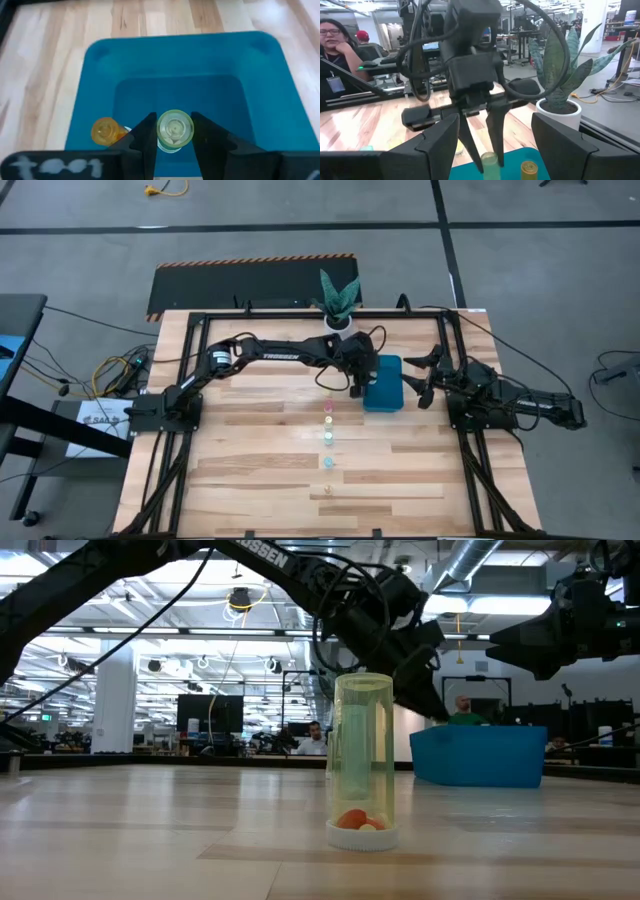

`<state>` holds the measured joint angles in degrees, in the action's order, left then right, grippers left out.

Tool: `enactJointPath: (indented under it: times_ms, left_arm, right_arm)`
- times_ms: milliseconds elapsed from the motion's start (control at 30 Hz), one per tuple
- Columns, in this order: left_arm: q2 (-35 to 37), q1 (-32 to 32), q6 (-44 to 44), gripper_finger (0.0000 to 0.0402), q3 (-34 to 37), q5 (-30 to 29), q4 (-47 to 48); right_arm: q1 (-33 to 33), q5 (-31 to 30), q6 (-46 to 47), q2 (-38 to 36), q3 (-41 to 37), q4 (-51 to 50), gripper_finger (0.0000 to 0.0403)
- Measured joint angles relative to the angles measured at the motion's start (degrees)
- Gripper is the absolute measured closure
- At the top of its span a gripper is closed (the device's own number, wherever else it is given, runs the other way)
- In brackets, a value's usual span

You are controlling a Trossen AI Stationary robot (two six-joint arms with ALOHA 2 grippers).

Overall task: Pick and place pill bottles into a basket
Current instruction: Put the green pill bottle into the blue bin

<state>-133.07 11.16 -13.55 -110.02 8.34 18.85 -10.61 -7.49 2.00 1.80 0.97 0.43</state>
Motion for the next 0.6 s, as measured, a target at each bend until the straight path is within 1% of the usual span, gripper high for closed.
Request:
enactJointPath:
  times_ms: [233, 433, 600]
  left_arm:
    - [-2.1, -0.1, 0.8, 0.0303, 0.1, 0.0, -0.1]
    - [-2.2, -0.1, 0.7, 0.0301, 0.1, -1.1, -0.5]
    - [-2.2, -0.1, 0.8, 0.0301, 0.1, -0.8, 0.2]
  right_arm:
    - [0.0, 0.0, 0.0, 0.0, 0.0, 0.0, 0.0159]
    - [0.0, 0.0, 0.0, 0.0, 0.0, 0.0, 0.0159]
    - [0.0, 0.0, 0.0, 0.0, 0.0, 0.0, 0.0159]
